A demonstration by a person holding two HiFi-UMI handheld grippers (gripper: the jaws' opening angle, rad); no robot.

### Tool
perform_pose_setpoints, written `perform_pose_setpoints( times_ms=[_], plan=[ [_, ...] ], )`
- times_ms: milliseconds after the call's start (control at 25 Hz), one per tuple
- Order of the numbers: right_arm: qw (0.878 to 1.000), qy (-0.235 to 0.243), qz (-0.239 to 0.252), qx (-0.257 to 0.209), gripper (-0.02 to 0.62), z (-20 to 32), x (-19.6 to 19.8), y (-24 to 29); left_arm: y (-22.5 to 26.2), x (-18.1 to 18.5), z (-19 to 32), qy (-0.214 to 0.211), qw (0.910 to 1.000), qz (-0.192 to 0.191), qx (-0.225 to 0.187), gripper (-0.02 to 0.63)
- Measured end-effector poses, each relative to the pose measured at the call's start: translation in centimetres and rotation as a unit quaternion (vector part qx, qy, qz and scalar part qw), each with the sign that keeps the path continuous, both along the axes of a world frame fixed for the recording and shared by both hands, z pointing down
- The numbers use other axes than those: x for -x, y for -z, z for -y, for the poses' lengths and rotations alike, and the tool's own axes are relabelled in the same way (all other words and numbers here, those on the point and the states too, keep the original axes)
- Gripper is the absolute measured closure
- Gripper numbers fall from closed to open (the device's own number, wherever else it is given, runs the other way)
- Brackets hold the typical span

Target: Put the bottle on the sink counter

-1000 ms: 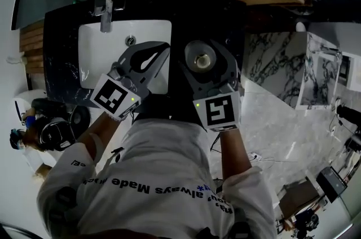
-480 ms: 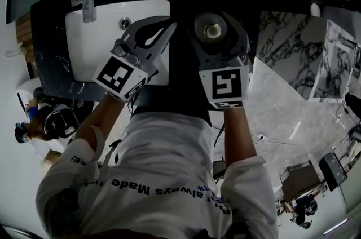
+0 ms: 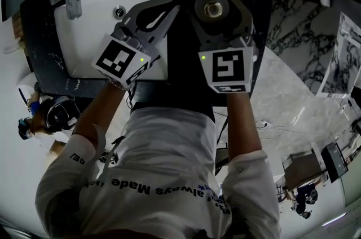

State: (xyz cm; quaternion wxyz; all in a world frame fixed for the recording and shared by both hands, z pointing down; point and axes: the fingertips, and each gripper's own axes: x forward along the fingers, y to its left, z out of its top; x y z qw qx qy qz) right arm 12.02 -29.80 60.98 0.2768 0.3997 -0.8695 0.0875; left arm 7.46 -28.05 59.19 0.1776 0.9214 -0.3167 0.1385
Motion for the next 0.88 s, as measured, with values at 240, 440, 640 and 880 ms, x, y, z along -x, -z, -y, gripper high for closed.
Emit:
perform_pose_setpoints(
  times_ms=[240, 440, 640, 880],
  plan=[
    [1.000, -0.003, 0.001, 0.010, 0.265, 0.4, -0.1, -2.0, -1.9, -0.4, 0.3, -0.002, 0.9999, 0.000, 0.013, 0.603],
    [1.000, -0.001, -0.001, 0.019, 0.265, 0.5, -0.1, -3.2, -2.7, -0.6, 0.3, -0.004, 0.9997, 0.001, 0.024, 0.603],
    [1.000, 0.000, -0.004, 0.024, 0.265, 0.6, -0.1, -4.1, -3.1, -0.7, 0.4, -0.003, 0.9996, 0.001, 0.028, 0.603],
    [1.000, 0.003, 0.000, 0.026, 0.265, 0.6, -0.2, -4.6, -3.4, -1.1, 0.4, -0.004, 0.9995, -0.001, 0.030, 0.603]
  ],
)
